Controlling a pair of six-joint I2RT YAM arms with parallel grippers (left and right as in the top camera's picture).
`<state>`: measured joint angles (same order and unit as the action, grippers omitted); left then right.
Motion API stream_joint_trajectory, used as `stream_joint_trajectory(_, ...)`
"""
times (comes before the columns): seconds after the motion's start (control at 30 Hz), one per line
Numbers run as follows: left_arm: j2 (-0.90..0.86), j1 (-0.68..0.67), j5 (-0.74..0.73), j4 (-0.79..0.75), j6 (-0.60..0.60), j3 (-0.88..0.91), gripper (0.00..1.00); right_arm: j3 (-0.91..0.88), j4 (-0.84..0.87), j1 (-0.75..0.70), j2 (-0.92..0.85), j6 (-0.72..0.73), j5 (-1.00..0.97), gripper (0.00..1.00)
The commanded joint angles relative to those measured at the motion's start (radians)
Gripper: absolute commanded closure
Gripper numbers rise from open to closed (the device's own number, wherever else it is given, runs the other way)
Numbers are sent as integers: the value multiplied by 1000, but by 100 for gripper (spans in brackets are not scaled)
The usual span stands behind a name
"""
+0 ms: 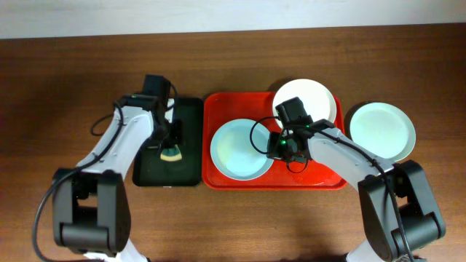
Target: Clean dirty plates on tray and stack at the side
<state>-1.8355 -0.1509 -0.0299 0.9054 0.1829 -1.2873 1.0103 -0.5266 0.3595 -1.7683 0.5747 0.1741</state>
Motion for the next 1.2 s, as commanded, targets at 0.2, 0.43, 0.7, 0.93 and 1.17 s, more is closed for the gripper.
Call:
stream_joint_trajectory(0.2, -38, 1, 3, -18, -13, 10, 67, -9, -8, -1, -6, -2, -10, 94)
stream_joint_trajectory(0.43, 64, 63, -16, 150, 8, -265, 41, -9, -8, 0, -6, -2, -29, 73)
stream_joint_trajectory(0.7, 218, 241, -16, 174, 187, -385, 0, -16, -7, 0, -6, -2, -29, 78)
stream_joint_trajectory(0.93, 224, 265, -14, 191, 187, -385, 1, -38, 31, 0, -6, -1, -28, 81)
stream_joint_trajectory(1.17, 224, 265, -15, 191, 187, -385, 1, 25, -45, -32, -3, 28, 85, 96)
